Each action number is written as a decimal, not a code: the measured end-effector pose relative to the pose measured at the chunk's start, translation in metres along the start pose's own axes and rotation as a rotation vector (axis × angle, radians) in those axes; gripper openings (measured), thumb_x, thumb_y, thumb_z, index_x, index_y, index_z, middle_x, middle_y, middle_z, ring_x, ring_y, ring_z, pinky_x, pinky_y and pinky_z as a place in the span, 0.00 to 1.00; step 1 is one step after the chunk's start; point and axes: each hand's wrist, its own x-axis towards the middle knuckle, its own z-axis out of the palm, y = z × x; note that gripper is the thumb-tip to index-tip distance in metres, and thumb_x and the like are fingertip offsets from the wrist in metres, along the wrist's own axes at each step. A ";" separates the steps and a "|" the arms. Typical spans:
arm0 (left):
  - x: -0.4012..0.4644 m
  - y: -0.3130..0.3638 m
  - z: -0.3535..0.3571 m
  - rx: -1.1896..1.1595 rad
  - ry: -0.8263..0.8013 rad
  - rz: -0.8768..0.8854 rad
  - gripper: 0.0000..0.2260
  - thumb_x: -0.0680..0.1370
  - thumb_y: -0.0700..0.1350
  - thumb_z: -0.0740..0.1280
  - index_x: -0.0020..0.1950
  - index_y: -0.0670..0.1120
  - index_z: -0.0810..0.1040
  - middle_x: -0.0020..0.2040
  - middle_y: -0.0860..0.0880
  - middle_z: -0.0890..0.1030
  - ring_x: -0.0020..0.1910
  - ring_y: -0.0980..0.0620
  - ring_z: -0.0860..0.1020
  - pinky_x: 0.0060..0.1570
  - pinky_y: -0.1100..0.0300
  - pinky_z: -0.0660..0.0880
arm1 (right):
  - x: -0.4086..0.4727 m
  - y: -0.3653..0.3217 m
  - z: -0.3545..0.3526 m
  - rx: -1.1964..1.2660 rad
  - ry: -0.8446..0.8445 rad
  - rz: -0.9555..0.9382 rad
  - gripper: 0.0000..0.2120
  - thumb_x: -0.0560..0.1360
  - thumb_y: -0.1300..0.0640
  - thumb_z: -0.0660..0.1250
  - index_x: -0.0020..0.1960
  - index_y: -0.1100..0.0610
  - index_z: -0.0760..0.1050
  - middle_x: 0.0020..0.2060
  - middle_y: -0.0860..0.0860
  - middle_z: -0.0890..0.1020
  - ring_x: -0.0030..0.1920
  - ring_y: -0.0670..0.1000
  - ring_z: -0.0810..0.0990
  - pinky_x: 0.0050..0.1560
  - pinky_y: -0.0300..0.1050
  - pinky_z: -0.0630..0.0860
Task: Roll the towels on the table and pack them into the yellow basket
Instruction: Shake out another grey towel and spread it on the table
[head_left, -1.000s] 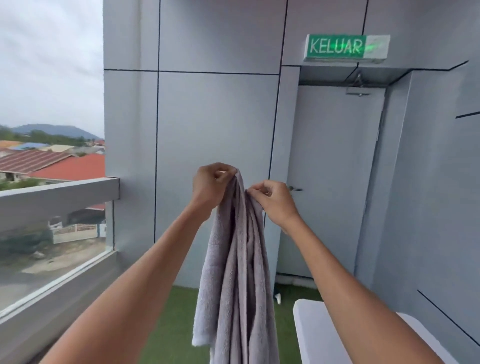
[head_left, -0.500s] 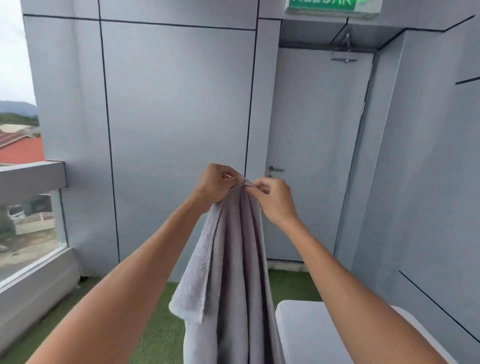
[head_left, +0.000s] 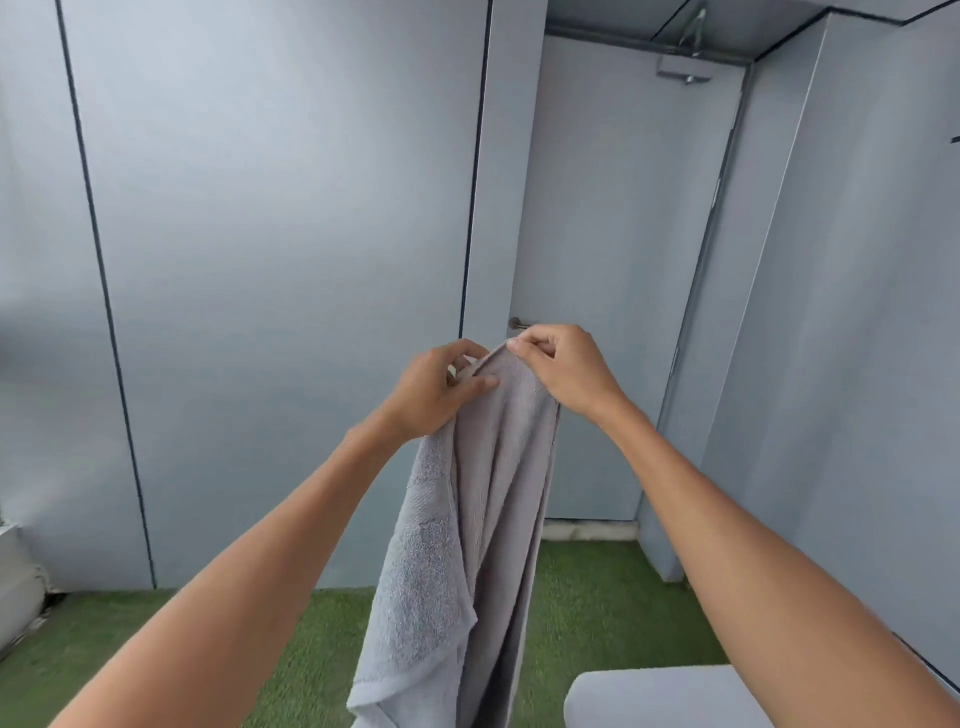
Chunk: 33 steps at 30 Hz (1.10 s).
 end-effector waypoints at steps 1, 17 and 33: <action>0.009 -0.013 0.006 0.067 0.037 0.030 0.05 0.77 0.47 0.68 0.52 0.49 0.79 0.43 0.48 0.81 0.32 0.57 0.73 0.38 0.60 0.71 | 0.009 0.010 0.003 -0.023 0.012 0.009 0.10 0.78 0.54 0.66 0.38 0.53 0.78 0.21 0.39 0.72 0.24 0.40 0.67 0.30 0.32 0.62; 0.157 -0.176 0.065 0.249 0.008 -0.175 0.08 0.78 0.39 0.64 0.45 0.43 0.83 0.42 0.48 0.85 0.45 0.50 0.81 0.49 0.57 0.75 | 0.135 0.295 -0.004 -0.303 0.246 0.374 0.14 0.76 0.55 0.65 0.34 0.60 0.74 0.28 0.54 0.77 0.35 0.57 0.78 0.37 0.47 0.71; 0.241 -0.229 0.111 -0.063 -0.353 -0.254 0.05 0.76 0.43 0.70 0.42 0.43 0.81 0.37 0.47 0.79 0.37 0.53 0.75 0.42 0.58 0.72 | 0.200 0.301 0.081 0.320 -0.299 0.278 0.09 0.75 0.59 0.70 0.46 0.66 0.77 0.39 0.58 0.83 0.37 0.47 0.79 0.39 0.40 0.77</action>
